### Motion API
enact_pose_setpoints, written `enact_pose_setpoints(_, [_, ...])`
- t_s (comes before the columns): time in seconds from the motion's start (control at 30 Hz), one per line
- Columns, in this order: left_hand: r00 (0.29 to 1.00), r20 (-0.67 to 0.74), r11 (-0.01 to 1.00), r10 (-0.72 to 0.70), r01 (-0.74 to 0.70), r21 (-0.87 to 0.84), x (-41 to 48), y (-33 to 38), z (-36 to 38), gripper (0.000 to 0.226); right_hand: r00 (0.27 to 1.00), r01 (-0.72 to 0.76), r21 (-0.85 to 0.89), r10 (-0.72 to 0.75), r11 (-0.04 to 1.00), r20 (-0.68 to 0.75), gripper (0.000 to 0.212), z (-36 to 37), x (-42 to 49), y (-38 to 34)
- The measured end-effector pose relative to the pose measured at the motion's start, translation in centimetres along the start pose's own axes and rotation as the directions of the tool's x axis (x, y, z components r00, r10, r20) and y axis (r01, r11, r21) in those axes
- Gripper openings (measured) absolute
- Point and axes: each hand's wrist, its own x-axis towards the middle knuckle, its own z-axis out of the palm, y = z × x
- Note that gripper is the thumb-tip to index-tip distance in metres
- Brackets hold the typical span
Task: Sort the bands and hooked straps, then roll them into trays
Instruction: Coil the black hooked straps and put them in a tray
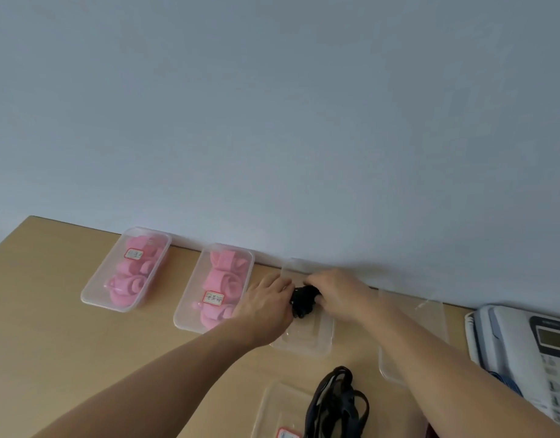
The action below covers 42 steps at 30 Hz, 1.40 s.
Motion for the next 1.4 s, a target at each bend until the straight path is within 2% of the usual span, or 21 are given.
enact_pose_setpoints(0.07, [0.999, 0.039, 1.000, -0.017, 0.017, 0.012, -0.2, 0.2, 0.6, 0.049, 0.992, -0.032, 0.034, 0.036, 0.999, -0.119, 0.027, 0.9, -0.5, 0.5])
enact_pose_setpoints(0.13, [0.998, 0.059, 0.999, -0.031, 0.030, 0.025, -0.6, 0.4, 0.8, 0.056, 0.973, -0.029, -0.023, 0.023, 0.999, -0.231, 0.024, 1.6, -0.9, 0.7])
enact_pose_setpoints(0.23, [0.999, -0.034, 0.998, 0.006, -0.004, 0.055, -1.4, 0.8, 0.1, 0.061, 0.937, -0.061, -0.127, 0.013, 0.990, -0.350, 0.022, 2.1, -1.5, 0.5])
enact_pose_setpoints(0.3, [0.986, -0.127, 0.990, 0.103, -0.090, 0.104, -1.6, 1.0, 0.1, 0.053, 0.921, -0.081, -0.151, 0.016, 0.985, -0.388, 0.020, 2.1, -1.9, 0.2])
enact_pose_setpoints(0.37, [0.972, -0.152, 0.976, 0.178, -0.154, 0.157, -1.6, 1.1, 0.1, 0.044, 0.912, -0.099, -0.164, 0.024, 0.981, -0.409, 0.015, 2.2, -2.2, -0.2])
enact_pose_setpoints(0.5, [0.990, -0.013, 0.968, 0.138, -0.132, 0.213, -1.5, 1.1, 0.2, 0.056, 0.864, -0.180, -0.133, 0.092, 0.975, -0.495, 0.018, 2.5, -2.7, -0.7])
enact_pose_setpoints(0.6, [0.992, 0.044, 0.967, 0.117, -0.124, 0.222, -1.5, 1.0, 0.7, 0.058, 0.851, -0.194, -0.121, 0.106, 0.973, -0.514, 0.019, 2.8, -2.8, -1.1])
enact_pose_setpoints(0.77, [0.992, 0.027, 0.972, 0.126, -0.129, 0.195, -1.6, 1.0, 0.2, 0.057, 0.846, -0.194, -0.122, 0.103, 0.973, -0.523, 0.022, 3.2, -3.5, -1.7])
enact_pose_setpoints(0.97, [0.986, -0.005, 0.972, 0.168, -0.165, 0.166, -1.2, 1.1, -0.5, 0.051, 0.888, -0.226, -0.072, 0.175, 0.971, -0.426, 0.034, 3.3, -4.9, -2.6])
enact_pose_setpoints(1.2, [0.976, -0.010, 0.972, 0.218, -0.216, 0.096, -1.7, 0.8, -2.2, 0.059, 0.821, -0.338, 0.060, 0.325, 0.939, -0.470, 0.041, 2.3, -9.1, -5.7])
enact_pose_setpoints(1.4, [0.951, -0.065, 0.949, 0.303, -0.307, -0.076, -5.1, 2.5, -3.4, 0.052, 0.754, -0.431, 0.210, 0.478, 0.878, -0.451, 0.039, 4.0, -13.5, -9.6])
